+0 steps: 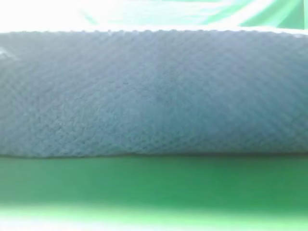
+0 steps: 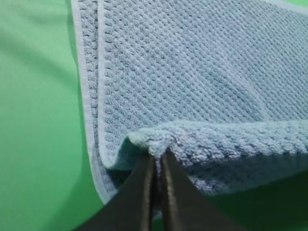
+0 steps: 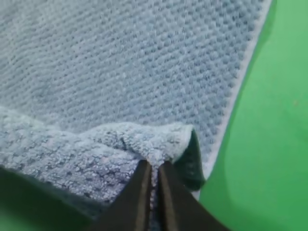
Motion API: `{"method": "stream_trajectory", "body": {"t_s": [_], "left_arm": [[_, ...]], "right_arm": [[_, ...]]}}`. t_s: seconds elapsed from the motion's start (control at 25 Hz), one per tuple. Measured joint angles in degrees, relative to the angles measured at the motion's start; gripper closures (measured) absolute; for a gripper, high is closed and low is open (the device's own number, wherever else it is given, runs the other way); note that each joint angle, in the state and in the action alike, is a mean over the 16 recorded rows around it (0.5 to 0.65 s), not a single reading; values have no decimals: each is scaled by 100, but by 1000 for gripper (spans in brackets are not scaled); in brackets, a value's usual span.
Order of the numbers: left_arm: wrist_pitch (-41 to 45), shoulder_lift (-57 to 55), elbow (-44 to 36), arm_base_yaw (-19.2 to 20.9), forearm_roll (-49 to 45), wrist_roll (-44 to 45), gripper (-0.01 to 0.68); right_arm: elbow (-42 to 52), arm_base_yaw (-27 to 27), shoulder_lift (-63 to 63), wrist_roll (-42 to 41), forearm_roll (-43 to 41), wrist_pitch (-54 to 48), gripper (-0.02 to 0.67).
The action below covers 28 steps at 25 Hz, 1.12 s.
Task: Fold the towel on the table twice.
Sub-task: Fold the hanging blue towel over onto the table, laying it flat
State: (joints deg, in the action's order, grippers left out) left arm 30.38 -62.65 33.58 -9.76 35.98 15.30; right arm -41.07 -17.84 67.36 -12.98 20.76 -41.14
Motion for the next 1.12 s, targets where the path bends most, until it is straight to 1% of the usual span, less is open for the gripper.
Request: {"method": "stream_trajectory", "body": {"t_s": [0.24,0.6,0.96,1.12], "left_arm": [[-520,-1111,611,0,186,260,673],[-993,-2613,1669,0,231,364,673],[-1569,-3372,2117,0,253,378,673],[-1812,-3512,2167,0,267,378,669]], "right_arm": [[-773,4,949,-162,-81,338,649],[-1950,30,2311,-261,-246,723,649],[-2581,196,3128,-284,-320,982,649],[-2659,272,3289,-322,-324,1113,626]]}}
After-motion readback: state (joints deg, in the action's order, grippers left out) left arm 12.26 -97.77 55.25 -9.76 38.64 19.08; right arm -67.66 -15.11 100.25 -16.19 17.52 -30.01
